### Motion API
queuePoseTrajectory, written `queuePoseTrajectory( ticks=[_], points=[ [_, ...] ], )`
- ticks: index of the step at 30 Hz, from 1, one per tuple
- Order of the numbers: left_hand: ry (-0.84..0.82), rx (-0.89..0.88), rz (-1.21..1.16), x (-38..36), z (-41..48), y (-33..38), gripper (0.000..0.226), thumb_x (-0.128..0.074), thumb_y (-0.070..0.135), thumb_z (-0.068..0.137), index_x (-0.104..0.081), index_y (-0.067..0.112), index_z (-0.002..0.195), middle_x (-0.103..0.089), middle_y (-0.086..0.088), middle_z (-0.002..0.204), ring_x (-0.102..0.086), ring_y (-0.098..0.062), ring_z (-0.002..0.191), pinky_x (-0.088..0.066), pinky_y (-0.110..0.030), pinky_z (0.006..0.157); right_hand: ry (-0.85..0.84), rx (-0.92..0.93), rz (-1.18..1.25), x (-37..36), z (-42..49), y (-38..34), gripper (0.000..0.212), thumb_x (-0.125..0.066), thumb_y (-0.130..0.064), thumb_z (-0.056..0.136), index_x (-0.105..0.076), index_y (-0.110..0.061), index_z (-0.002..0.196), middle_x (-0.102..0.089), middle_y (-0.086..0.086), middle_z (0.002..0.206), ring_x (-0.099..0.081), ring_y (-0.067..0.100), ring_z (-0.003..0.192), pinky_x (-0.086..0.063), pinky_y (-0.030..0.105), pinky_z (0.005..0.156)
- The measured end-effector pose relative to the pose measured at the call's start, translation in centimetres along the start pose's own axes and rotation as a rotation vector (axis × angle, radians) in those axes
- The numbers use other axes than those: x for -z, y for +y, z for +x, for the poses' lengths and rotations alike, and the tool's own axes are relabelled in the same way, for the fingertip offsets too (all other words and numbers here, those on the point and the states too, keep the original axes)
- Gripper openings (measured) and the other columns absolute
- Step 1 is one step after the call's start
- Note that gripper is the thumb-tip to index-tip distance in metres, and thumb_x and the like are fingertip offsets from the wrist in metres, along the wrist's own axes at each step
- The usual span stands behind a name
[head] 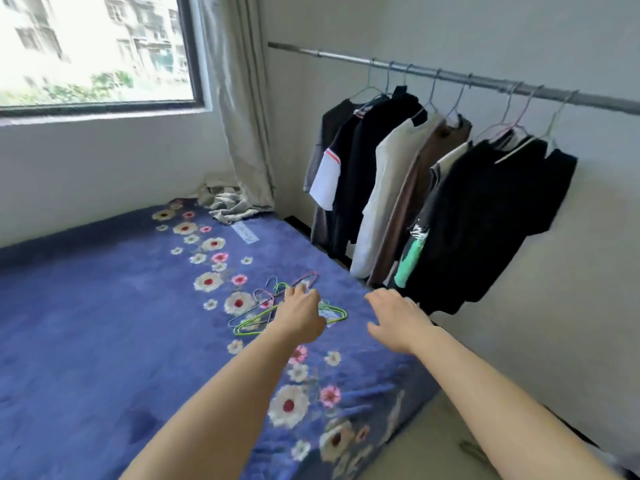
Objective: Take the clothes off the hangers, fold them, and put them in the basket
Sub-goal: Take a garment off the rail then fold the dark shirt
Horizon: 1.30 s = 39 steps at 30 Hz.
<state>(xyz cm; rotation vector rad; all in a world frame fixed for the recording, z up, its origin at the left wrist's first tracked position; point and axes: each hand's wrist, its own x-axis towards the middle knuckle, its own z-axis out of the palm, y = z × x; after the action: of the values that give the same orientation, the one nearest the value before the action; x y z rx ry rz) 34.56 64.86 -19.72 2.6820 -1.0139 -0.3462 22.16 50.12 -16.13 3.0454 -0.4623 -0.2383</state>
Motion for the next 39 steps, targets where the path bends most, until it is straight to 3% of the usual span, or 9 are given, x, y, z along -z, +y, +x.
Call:
queuePoseTrajectory(
  ticks=[11,17,23,30,32,34,36,39],
  points=[
    [0.103,-0.238,0.081,6.5,21.7,16.3,0.046,-0.053,0.019,0.09,-0.048,0.013,0.135,-0.041,-0.009,0.138,-0.031,-0.029,0.129,-0.043,-0.041,0.093,0.195,-0.281,0.107,7.2,6.9,24.1,0.051,-0.05,-0.03,0.095,-0.039,-0.015,0.143,-0.043,0.002,0.144,-0.04,0.022,0.131,-0.037,0.039,0.106],
    [0.182,-0.391,-0.084,8.2,29.7,27.5,0.048,-0.051,0.017,0.09,-0.048,0.018,0.138,-0.039,-0.004,0.144,-0.028,-0.025,0.134,-0.04,-0.037,0.103,0.28,-0.398,0.129,10.4,11.0,36.6,0.053,-0.052,-0.03,0.095,-0.037,-0.015,0.144,-0.043,0.003,0.144,-0.041,0.022,0.131,-0.039,0.039,0.103],
    [0.303,-0.41,-0.239,7.5,35.6,36.1,0.044,-0.051,0.016,0.092,-0.049,0.021,0.136,-0.041,-0.001,0.145,-0.031,-0.02,0.137,-0.037,-0.033,0.103,0.364,-0.384,0.064,13.2,16.3,46.9,0.054,-0.053,-0.03,0.095,-0.038,-0.012,0.144,-0.044,0.008,0.144,-0.043,0.025,0.13,-0.042,0.042,0.103],
    [0.334,-0.342,-0.319,6.4,40.4,42.5,0.054,-0.055,0.022,0.095,-0.038,0.021,0.146,-0.047,-0.001,0.141,-0.042,-0.017,0.132,-0.04,-0.026,0.099,0.553,-0.485,0.135,15.5,21.3,56.4,0.063,-0.056,-0.026,0.093,-0.027,-0.005,0.145,-0.037,0.016,0.146,-0.04,0.032,0.13,-0.043,0.043,0.099],
    [0.311,-0.296,-0.333,6.1,41.5,43.5,0.055,-0.056,0.024,0.096,-0.037,0.022,0.147,-0.051,-0.002,0.137,-0.05,-0.016,0.125,-0.043,-0.025,0.097,0.565,-0.489,0.171,15.8,22.5,58.3,0.065,-0.054,-0.03,0.095,-0.025,-0.007,0.148,-0.034,0.014,0.15,-0.037,0.031,0.134,-0.04,0.045,0.101],
    [0.222,-0.27,-0.355,5.7,42.4,44.1,0.047,-0.056,0.027,0.097,-0.043,0.022,0.142,-0.061,0.0,0.119,-0.063,-0.012,0.102,-0.05,-0.023,0.084,0.53,-0.463,0.177,15.6,23.8,59.7,0.059,-0.05,-0.036,0.097,-0.03,-0.011,0.147,-0.036,0.011,0.15,-0.035,0.03,0.137,-0.036,0.049,0.104],
    [0.146,-0.281,-0.377,5.4,42.8,44.2,0.034,-0.054,0.026,0.098,-0.053,0.021,0.132,-0.065,0.004,0.098,-0.065,-0.009,0.081,-0.055,-0.023,0.071,0.507,-0.449,0.201,15.1,24.8,60.5,0.048,-0.047,-0.039,0.099,-0.043,-0.012,0.138,-0.045,0.008,0.14,-0.039,0.029,0.132,-0.034,0.052,0.105],
    [0.158,-0.29,-0.378,5.1,42.9,44.1,0.026,-0.052,0.025,0.1,-0.061,0.018,0.124,-0.066,0.004,0.098,-0.064,-0.008,0.083,-0.054,-0.024,0.076,0.567,-0.454,0.318,15.0,25.7,61.2,0.027,-0.04,-0.035,0.101,-0.059,-0.017,0.109,-0.055,0.003,0.105,-0.052,0.028,0.111,-0.035,0.053,0.101]
  ],
)
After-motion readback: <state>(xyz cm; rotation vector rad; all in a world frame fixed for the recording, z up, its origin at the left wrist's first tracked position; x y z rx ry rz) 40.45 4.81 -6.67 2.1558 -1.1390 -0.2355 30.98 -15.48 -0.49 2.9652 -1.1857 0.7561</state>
